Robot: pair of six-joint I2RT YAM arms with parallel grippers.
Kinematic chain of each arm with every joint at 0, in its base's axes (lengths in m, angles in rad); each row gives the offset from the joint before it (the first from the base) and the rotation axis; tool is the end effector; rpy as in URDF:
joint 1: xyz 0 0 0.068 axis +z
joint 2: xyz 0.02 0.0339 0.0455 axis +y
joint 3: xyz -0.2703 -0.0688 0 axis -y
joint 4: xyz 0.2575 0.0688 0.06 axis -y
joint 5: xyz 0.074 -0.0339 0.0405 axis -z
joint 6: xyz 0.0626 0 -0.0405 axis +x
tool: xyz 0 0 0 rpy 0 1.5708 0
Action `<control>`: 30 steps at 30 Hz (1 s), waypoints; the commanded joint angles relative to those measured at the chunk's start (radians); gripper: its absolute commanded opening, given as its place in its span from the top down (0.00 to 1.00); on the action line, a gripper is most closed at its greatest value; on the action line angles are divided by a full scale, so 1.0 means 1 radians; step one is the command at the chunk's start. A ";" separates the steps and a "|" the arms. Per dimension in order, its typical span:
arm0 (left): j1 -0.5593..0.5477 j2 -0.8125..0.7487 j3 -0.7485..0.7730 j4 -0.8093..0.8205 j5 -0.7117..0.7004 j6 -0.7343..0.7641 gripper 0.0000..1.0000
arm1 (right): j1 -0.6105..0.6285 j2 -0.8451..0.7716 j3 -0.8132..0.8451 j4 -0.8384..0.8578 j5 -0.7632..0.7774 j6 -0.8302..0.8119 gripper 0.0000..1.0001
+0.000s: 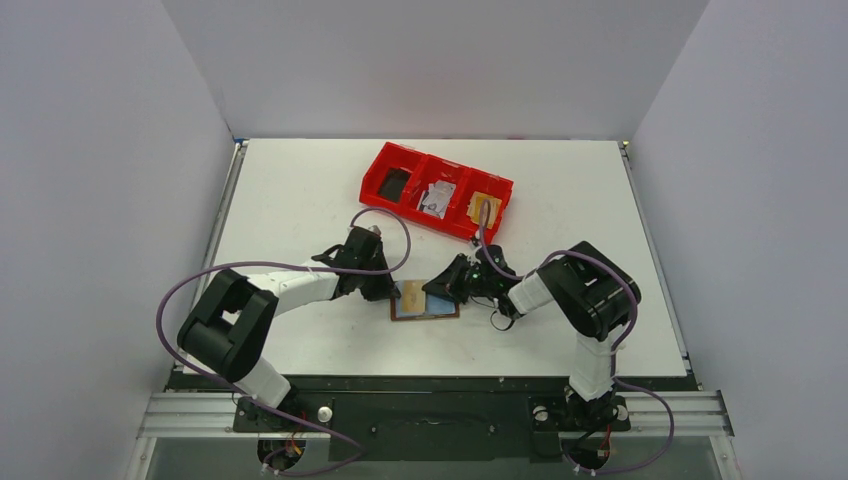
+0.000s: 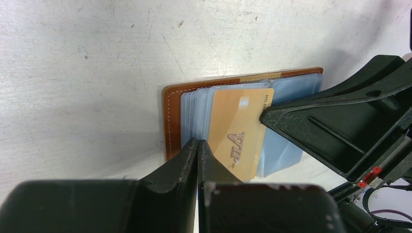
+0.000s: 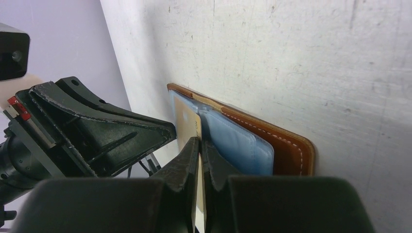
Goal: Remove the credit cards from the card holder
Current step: Remove the credit card from the card holder.
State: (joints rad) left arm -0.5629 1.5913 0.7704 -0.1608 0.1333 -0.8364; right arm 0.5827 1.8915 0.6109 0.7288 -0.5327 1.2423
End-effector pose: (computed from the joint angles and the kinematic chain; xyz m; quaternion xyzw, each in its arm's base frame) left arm 0.2666 -0.1781 0.1231 -0.1110 0.9485 -0.2353 0.1806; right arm 0.2708 0.2166 0.0734 0.1513 0.8384 0.5128 0.1061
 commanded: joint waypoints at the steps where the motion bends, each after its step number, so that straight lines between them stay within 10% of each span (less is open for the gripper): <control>1: -0.001 0.072 -0.054 -0.127 -0.101 0.026 1.00 | -0.016 -0.037 -0.007 -0.057 0.040 -0.063 1.00; 30: 0.009 0.074 -0.059 -0.130 -0.111 0.031 1.00 | -0.040 -0.116 0.003 -0.306 0.106 -0.221 0.95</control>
State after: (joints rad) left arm -0.5610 1.5955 0.7704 -0.1509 0.1345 -0.8497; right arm 0.5629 1.7927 0.6273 0.5117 -0.4885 1.0824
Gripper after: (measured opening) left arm 0.003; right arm 0.036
